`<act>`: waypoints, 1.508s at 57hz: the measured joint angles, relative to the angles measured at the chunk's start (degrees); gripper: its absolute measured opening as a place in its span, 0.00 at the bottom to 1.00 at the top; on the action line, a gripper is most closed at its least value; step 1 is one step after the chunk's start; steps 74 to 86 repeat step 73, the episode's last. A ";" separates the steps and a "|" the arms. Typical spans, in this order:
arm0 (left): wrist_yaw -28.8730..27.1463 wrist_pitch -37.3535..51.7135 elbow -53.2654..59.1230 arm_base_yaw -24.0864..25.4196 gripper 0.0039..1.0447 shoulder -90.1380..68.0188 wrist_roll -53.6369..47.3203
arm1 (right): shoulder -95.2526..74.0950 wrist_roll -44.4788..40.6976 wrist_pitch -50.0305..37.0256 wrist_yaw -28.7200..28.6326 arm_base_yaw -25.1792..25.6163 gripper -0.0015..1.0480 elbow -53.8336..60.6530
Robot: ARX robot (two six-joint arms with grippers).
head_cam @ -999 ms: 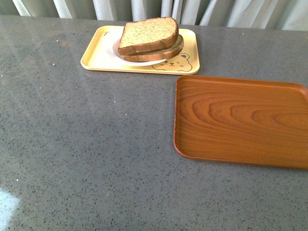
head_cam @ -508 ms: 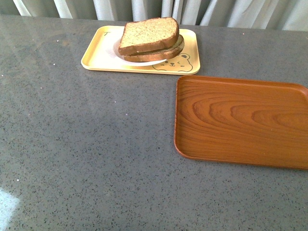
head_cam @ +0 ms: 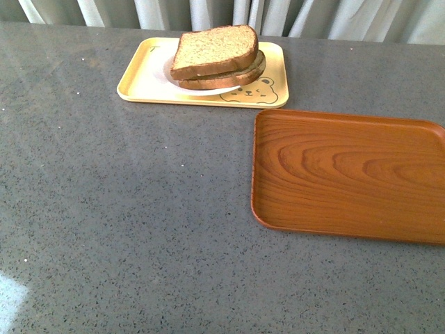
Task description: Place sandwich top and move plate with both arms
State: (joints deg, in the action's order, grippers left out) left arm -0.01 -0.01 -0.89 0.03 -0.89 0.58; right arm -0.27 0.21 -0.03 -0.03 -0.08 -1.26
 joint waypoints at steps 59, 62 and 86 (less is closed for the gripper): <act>0.00 0.00 0.00 0.00 0.92 0.00 -0.13 | 0.00 0.00 0.00 0.00 0.00 0.91 0.00; 0.00 0.00 0.00 0.00 0.92 0.00 -0.13 | 0.00 0.00 0.00 0.00 0.00 0.91 0.00; 0.00 0.00 0.00 0.00 0.92 0.00 -0.13 | 0.00 0.00 0.00 0.00 0.00 0.91 0.00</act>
